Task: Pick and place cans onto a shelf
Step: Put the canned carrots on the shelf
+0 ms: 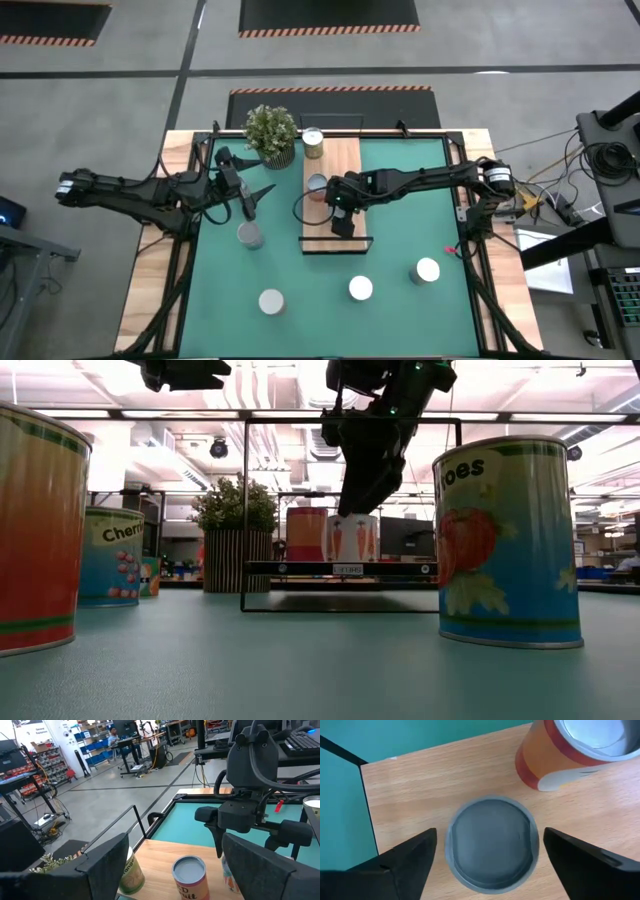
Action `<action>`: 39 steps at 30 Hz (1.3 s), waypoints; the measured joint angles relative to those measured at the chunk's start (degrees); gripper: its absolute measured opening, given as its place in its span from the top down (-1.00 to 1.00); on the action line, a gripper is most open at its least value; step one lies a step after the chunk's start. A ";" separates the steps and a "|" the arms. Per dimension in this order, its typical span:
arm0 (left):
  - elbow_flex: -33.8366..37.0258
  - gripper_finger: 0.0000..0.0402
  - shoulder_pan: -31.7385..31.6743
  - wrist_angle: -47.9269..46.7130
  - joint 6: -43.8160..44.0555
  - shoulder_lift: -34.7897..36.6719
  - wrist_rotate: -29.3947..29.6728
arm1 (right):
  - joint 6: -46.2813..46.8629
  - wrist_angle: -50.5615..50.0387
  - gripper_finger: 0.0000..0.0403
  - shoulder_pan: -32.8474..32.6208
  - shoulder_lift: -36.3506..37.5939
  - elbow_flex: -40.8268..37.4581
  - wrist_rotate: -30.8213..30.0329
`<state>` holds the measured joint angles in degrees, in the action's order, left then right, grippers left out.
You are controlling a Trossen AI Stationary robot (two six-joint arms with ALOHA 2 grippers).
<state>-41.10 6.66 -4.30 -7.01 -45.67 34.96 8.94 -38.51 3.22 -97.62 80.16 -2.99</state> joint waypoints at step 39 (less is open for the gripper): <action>0.00 -0.50 0.00 -0.03 0.00 0.00 0.00 | -5.06 2.42 0.96 11.43 3.69 -7.63 7.10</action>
<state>-41.10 6.66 -4.33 -7.01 -45.67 34.96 3.88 -36.09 14.66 -93.93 72.53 4.11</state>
